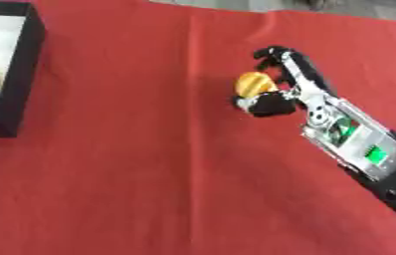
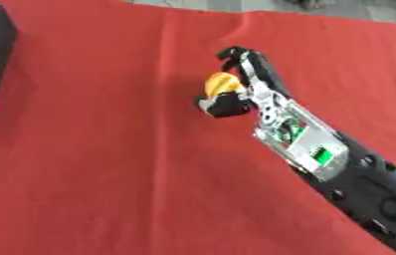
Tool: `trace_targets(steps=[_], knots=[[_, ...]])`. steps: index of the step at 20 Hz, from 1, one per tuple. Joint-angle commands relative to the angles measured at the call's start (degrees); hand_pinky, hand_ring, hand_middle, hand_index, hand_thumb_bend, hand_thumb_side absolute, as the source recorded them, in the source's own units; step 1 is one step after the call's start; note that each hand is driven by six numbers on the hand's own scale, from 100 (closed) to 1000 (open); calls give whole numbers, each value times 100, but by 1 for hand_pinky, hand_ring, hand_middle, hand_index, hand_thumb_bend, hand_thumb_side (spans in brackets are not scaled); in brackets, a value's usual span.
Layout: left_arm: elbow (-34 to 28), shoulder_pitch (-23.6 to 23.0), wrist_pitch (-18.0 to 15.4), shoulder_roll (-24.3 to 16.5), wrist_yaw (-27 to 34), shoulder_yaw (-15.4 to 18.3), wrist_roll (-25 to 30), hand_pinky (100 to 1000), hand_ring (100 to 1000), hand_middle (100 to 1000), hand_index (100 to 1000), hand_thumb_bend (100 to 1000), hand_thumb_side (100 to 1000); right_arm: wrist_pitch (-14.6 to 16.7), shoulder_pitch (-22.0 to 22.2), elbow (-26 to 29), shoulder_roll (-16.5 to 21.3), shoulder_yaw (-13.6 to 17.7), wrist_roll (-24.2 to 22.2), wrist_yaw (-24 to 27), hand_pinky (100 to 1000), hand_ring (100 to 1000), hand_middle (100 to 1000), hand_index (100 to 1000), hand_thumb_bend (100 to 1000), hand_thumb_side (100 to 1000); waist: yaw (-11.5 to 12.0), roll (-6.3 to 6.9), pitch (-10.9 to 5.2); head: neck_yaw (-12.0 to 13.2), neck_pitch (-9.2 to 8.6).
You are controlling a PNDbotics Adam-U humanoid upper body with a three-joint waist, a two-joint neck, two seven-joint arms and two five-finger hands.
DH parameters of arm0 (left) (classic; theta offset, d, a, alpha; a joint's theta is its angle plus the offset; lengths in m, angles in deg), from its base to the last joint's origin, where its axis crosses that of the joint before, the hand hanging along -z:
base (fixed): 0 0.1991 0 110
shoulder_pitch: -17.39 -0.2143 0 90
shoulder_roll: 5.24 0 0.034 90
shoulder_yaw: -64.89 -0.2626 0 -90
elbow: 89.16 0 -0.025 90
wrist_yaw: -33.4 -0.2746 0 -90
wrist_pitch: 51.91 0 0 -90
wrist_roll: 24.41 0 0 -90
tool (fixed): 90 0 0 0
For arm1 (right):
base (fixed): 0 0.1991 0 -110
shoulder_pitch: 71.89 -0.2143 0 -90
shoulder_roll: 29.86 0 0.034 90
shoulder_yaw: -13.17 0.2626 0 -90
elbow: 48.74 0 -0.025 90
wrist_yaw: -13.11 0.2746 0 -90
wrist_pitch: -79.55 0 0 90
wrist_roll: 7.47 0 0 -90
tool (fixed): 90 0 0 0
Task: Pick up the objects with one hand, pass them to the other hand, and then place them into the box on the other side of the table.
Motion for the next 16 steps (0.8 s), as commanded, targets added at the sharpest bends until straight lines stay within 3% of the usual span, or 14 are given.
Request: trace_targets(steps=[1, 9, 16], knots=[[-96, 30, 9, -123, -26, 88, -8, 771, 748, 733, 832, 100, 752, -968, -36, 131, 126, 105, 1014, -53, 748, 885, 669, 812, 523, 100, -13, 55, -112, 3, -12], [-96, 27, 14, -103, -34, 79, 5, 772, 745, 733, 832, 100, 753, -968, -3, -329, 71, 97, 1145, -322, 795, 918, 735, 849, 567, 100, -13, 53, -105, -20, -46], [-96, 12, 24, -94, -31, 81, -13, 772, 737, 730, 831, 100, 753, -968, 3, -711, 27, 129, 943, -565, 802, 917, 735, 854, 582, 110, -17, 53, -103, -36, -69]])
